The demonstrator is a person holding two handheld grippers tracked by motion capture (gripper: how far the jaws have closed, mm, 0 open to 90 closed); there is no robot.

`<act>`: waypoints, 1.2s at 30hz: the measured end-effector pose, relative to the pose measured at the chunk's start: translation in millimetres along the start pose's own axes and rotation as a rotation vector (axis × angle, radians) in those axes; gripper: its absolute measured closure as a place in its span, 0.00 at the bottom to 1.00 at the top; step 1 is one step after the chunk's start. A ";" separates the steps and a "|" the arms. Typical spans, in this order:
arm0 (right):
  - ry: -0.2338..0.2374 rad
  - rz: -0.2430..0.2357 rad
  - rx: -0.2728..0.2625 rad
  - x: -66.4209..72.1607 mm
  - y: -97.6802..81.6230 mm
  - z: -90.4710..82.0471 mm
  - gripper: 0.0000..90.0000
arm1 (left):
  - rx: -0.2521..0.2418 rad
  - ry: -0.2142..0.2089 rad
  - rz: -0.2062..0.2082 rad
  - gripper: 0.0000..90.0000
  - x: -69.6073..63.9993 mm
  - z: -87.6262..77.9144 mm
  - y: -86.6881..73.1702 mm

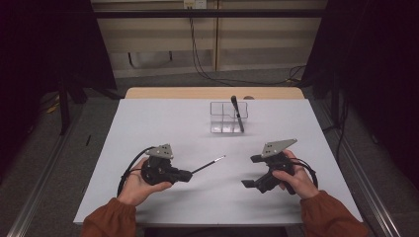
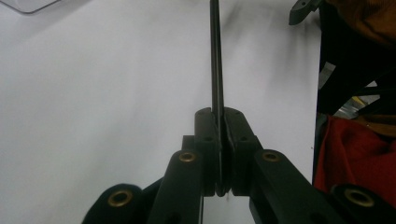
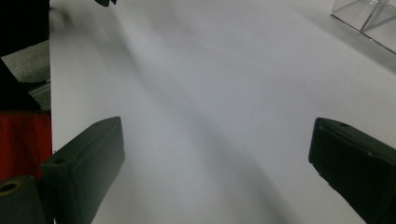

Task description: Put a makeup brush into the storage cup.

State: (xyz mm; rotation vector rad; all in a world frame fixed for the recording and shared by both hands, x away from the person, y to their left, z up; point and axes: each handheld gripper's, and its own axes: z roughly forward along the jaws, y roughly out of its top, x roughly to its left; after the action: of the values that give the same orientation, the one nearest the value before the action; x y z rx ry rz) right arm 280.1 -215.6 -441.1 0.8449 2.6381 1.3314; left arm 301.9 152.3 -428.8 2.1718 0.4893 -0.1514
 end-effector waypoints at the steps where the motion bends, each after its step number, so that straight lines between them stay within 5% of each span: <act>1: 0.005 0.017 -0.010 -0.9 -0.1 -1.4 0.02 | -0.007 -0.004 -0.001 0.95 0.0 0.0 -0.2; 12: -0.035 -0.001 -0.078 5.1 0.2 2.3 0.01 | -0.054 0.000 0.006 0.95 -4.1 2.0 -0.9; 21: -0.081 -0.014 -0.154 13.5 -1.2 8.0 0.09 | -0.121 0.007 0.027 0.95 -5.4 5.9 -3.5; 28: -0.113 -0.043 -0.279 15.0 0.0 7.7 0.09 | -0.176 0.000 0.055 0.95 -6.8 8.3 -4.7; 36: -0.057 -0.091 -0.333 16.1 3.1 12.1 0.05 | -0.262 -0.005 0.097 0.95 -9.3 8.0 -4.4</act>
State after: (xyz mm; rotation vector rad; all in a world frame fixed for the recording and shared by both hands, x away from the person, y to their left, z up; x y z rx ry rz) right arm 271.5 -197.4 -443.4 0.6958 2.2882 1.6315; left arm 292.2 145.6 -434.3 1.9334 0.3771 -0.0366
